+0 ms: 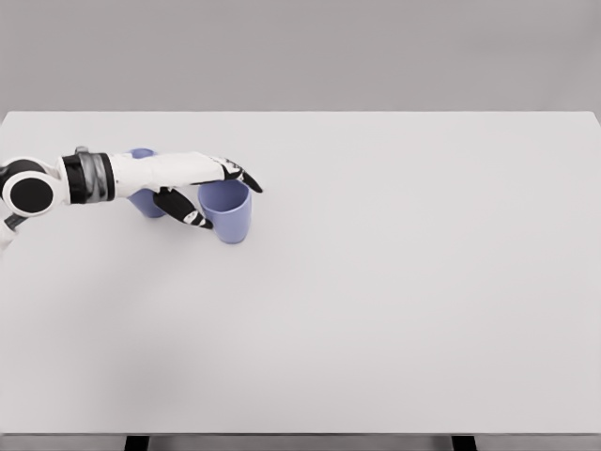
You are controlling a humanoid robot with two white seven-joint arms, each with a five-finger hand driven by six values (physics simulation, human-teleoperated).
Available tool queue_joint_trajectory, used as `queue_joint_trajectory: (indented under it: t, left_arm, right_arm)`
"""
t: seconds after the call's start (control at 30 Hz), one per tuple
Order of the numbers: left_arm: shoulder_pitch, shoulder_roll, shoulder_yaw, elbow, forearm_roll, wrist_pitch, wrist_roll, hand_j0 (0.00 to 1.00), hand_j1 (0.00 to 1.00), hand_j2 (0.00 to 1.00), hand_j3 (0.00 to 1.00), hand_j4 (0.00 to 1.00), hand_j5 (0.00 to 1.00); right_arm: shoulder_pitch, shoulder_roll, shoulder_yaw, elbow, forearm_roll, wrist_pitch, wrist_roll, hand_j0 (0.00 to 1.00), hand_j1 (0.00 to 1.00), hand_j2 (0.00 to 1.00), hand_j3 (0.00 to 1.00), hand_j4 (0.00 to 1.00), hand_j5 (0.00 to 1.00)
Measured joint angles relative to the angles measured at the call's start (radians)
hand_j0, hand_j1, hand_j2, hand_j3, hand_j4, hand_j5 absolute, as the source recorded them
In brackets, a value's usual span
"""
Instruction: Place the right cup on the left cup with left arm
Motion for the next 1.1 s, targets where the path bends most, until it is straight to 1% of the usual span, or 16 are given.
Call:
queue_joint_trajectory:
  t: [0.03,0.23,0.43,0.53,0.67,0.83,0.93,1.1]
  left_arm:
    - [0.0,0.002,0.001,0.0,-0.001,-0.001,-0.001,0.64,0.64,0.64,0.64,0.64,0.64]
    - [0.0,0.009,0.005,-0.003,-0.001,-0.005,-0.004,0.6,0.6,0.6,0.6,0.6,0.6]
    - [-0.002,0.012,0.013,-0.011,0.002,-0.007,-0.004,0.6,0.6,0.6,0.6,0.6,0.6]
    - [-0.009,0.018,0.021,-0.031,0.009,-0.008,-0.004,0.6,0.6,0.6,0.6,0.6,0.6]
    - [-0.017,0.072,0.048,-0.091,0.041,-0.008,-0.01,0.6,0.6,0.6,0.6,0.6,0.6]
    - [-0.058,0.167,0.061,-0.179,0.095,-0.006,-0.015,0.59,0.59,0.59,0.59,0.59,0.59]
    - [-0.1,0.213,0.063,-0.226,0.135,-0.003,-0.027,0.59,0.59,0.59,0.59,0.59,0.59]
    - [-0.14,0.263,0.064,-0.256,0.182,-0.002,-0.046,0.59,0.59,0.59,0.59,0.59,0.59]
  right_arm:
    - [0.0,0.0,0.0,0.0,0.0,0.0,0.0,1.0,1.0,1.0,1.0,1.0,1.0]
    - [0.0,0.0,0.0,0.0,0.0,0.0,0.0,1.0,1.0,1.0,1.0,1.0,1.0]
    - [0.0,0.0,0.0,0.0,0.0,0.0,0.0,1.0,1.0,1.0,1.0,1.0,1.0]
    - [0.0,0.0,0.0,0.0,0.0,0.0,0.0,1.0,1.0,1.0,1.0,1.0,1.0]
    - [0.0,0.0,0.0,0.0,0.0,0.0,0.0,1.0,1.0,1.0,1.0,1.0,1.0]
    - [0.0,0.0,0.0,0.0,0.0,0.0,0.0,1.0,1.0,1.0,1.0,1.0,1.0]
    - [0.0,0.0,0.0,0.0,0.0,0.0,0.0,1.0,1.0,1.0,1.0,1.0,1.0]
    - [0.0,0.0,0.0,0.0,0.0,0.0,0.0,1.0,1.0,1.0,1.0,1.0,1.0]
